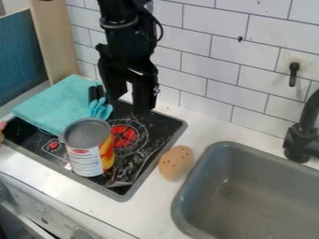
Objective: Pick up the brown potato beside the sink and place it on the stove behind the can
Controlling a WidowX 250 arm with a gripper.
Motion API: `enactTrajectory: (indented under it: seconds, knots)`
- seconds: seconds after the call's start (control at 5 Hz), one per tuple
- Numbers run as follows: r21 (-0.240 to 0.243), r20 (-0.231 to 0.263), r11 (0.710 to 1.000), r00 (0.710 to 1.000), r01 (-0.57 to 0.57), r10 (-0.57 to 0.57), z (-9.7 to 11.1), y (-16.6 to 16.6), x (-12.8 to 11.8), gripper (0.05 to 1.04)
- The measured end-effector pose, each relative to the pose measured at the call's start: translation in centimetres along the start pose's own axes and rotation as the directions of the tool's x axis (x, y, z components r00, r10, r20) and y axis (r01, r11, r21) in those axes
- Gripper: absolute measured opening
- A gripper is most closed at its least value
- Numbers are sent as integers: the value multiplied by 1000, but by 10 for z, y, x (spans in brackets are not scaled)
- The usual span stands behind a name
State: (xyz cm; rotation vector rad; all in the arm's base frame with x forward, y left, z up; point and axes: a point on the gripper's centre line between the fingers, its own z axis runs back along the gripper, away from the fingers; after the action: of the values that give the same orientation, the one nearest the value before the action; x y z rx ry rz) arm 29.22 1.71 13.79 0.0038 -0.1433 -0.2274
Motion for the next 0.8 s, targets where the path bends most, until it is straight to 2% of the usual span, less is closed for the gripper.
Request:
enactTrajectory:
  seconds: [0.2, 0.4, 0.6, 0.8]
  knots:
    - [-7, -25, 1000, 1000, -1, 0, -7, 0, -3, 1003]
    - [-42, -15, 999, 1000, 23, -23, -12, -15, -1, 1003]
    - [-106, -37, 992, 996, 72, -77, -28, -38, 3, 1003]
    - [-118, -64, 990, 994, 77, -85, -41, -45, 5, 1003]
